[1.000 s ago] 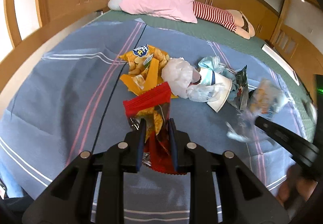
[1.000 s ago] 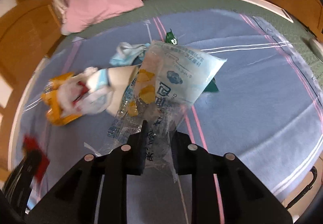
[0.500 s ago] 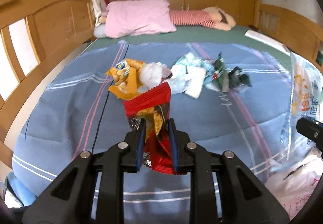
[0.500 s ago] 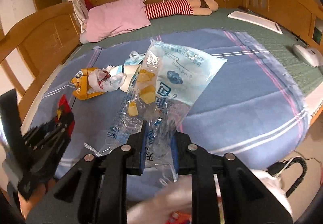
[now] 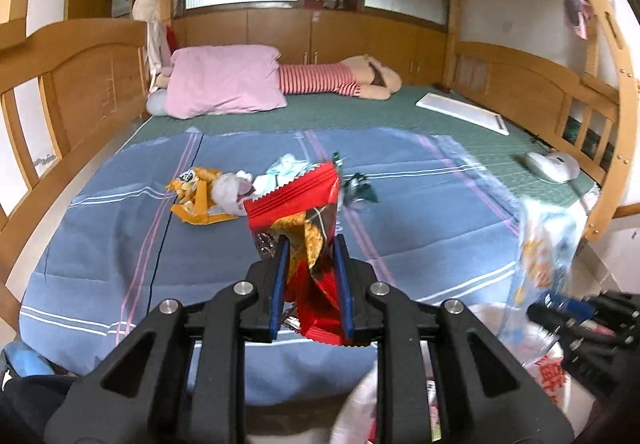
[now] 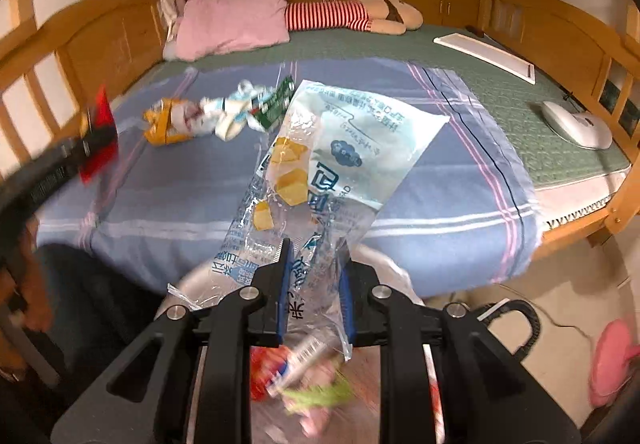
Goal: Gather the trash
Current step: 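Carry the red chip bag and clear plastic bag over the bin and open both grippers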
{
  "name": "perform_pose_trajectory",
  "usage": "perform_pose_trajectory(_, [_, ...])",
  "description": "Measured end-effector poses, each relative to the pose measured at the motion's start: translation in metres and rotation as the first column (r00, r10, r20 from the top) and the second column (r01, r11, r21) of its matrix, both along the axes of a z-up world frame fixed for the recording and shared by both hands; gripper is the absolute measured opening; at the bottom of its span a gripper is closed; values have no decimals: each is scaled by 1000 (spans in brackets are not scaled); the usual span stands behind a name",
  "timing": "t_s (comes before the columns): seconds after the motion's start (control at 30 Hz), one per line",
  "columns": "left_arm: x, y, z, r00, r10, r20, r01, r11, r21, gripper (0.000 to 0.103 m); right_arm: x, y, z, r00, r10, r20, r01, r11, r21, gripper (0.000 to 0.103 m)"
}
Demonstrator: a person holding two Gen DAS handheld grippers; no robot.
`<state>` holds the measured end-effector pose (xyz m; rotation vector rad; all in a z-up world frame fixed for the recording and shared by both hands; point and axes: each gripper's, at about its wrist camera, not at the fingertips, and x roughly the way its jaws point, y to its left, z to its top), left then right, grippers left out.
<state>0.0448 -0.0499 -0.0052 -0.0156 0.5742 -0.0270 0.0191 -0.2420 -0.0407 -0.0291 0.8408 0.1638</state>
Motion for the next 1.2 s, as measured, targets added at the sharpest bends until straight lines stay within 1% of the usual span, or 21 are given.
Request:
perform_pose_trajectory(0.07, [-5,-3,2,1000,-10,-1,10,1000,-8,23,-9,-4,-7,999,11,-31,-11,1000,-6,22])
perform_pose_trajectory(0.1, [-8,-5,3,1000,-14,-4,14,1000,-16,23,-12,-5,-12,998,22,-65,-23,1000,-3,24])
perform_pose_trajectory(0.13, [-9,-5,4,1000,-17,-8,17,1000,-21,23,-13,-4,-18,994,35,-105,-36,999,-4,31])
perform_pose_trajectory(0.17, [-10,-6,4,1000,-20,-11,20,999,-25,23,-15,-3,-25,987,56,-151,-59,998,-15,41])
perform_pose_trajectory(0.2, [-12,-7,5,1000,-25,-13,24,999,-31,23,-17,0,-29,985,67,-161,-74,997,-35,47])
perform_pose_trajectory(0.23, [-13,-8,6,1000,-26,-12,25,999,-33,23,-21,1,-30,986,68,-153,-77,995,-55,61])
perform_pose_trajectory(0.27, [-15,-9,6,1000,-27,-11,27,999,-34,23,-23,1,-29,989,59,-136,-70,995,-74,68])
perform_pose_trajectory(0.3, [-16,-10,6,999,-30,-13,30,999,-35,23,-24,0,-26,992,47,-117,-56,996,-75,69])
perform_pose_trajectory(0.4, [-17,-14,3,999,-39,-23,38,999,-35,23,-26,-15,-12,998,-23,-64,22,999,-26,70])
perform_pose_trajectory(0.53, [-22,-19,-2,998,-55,-40,54,998,-36,23,-27,-40,4,992,-130,0,130,991,44,71])
perform_pose_trajectory(0.6, [-23,-22,-5,997,-64,-46,63,998,-30,23,-29,-51,9,987,-162,8,161,982,99,71])
perform_pose_trajectory(0.73, [-26,-34,-14,991,-111,-79,108,993,-36,23,-31,-64,13,978,-208,14,203,966,160,71])
perform_pose_trajectory(0.83, [-26,-46,-28,974,-183,-135,177,983,-53,24,-32,-69,12,974,-225,12,219,957,189,71])
perform_pose_trajectory(0.9, [-27,-57,-41,953,-240,-188,233,971,-58,30,-33,-73,12,972,-236,10,229,950,211,71])
perform_pose_trajectory(0.93, [-28,-61,-46,946,-251,-204,245,968,-55,37,-34,-75,12,970,-242,10,234,947,219,71])
perform_pose_trajectory(0.97, [-29,-64,-50,941,-257,-218,252,966,-51,50,-34,-76,12,969,-247,11,239,946,221,71])
perform_pose_trajectory(1.0, [-29,-67,-55,937,-258,-235,254,966,-48,58,-35,-77,12,967,-254,13,245,944,223,71])
perform_pose_trajectory(1.03, [-30,-67,-57,937,-254,-240,250,967,-48,74,-34,-78,11,966,-260,13,250,942,225,71])
perform_pose_trajectory(1.07, [-30,-65,-58,939,-247,-240,243,969,-49,81,-35,-80,10,964,-267,10,257,938,231,71])
perform_pose_trajectory(1.17, [-24,-53,-59,950,-207,-235,197,978,-64,89,-33,-84,5,960,-280,-8,273,929,248,73])
perform_pose_trajectory(1.2, [-21,-47,-58,953,-194,-232,183,981,-67,90,-32,-85,3,958,-285,-14,279,926,253,73])
